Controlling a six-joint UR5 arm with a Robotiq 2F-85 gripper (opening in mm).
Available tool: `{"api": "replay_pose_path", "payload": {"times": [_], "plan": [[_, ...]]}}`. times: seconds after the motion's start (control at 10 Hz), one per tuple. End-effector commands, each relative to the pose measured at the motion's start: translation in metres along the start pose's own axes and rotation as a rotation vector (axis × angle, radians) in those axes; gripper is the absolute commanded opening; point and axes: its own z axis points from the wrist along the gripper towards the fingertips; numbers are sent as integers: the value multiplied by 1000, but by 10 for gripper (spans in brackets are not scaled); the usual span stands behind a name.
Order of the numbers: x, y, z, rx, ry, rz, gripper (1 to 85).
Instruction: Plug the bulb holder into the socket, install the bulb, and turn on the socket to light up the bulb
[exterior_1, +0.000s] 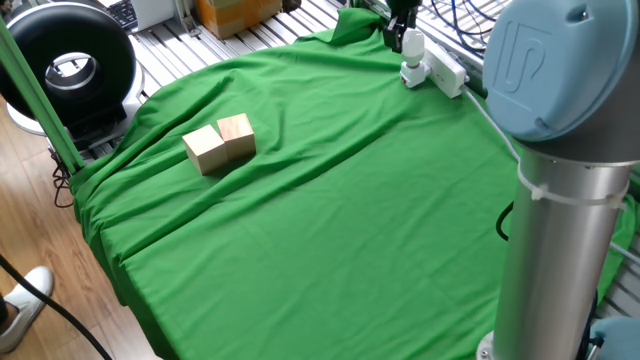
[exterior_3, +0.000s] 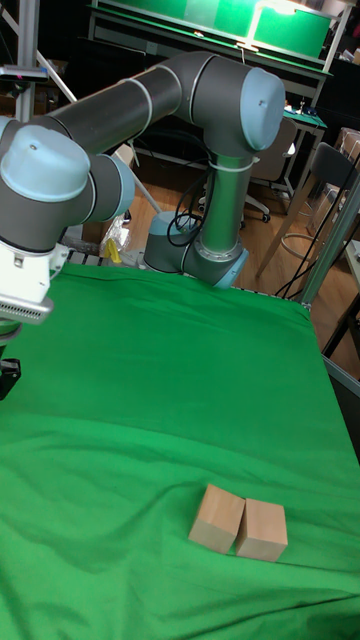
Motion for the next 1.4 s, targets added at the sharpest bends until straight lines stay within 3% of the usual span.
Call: {"api": "replay_pose_path", "payload": {"times": [0.0, 0.2, 0.5, 0.6, 0.7, 0.8, 0.9, 1.0, 1.1, 1.2, 1.3], "plan": [[-8, 3, -5, -42, -41, -21, 630], [-17, 11, -10, -66, -95, -162, 630], [-32, 45, -19, -174, -194, -374, 647], [-38, 64, -25, -234, -243, -467, 670], [-35, 83, -31, -304, -265, -519, 693], [-21, 89, -35, -336, -234, -547, 740], [-5, 76, -30, -294, -175, -592, 740], [3, 71, -30, -280, -148, -633, 740], [12, 67, -29, -267, -127, -737, 740], [15, 65, -29, -236, -133, -830, 760], [16, 67, -32, -215, -152, -851, 760]]}}
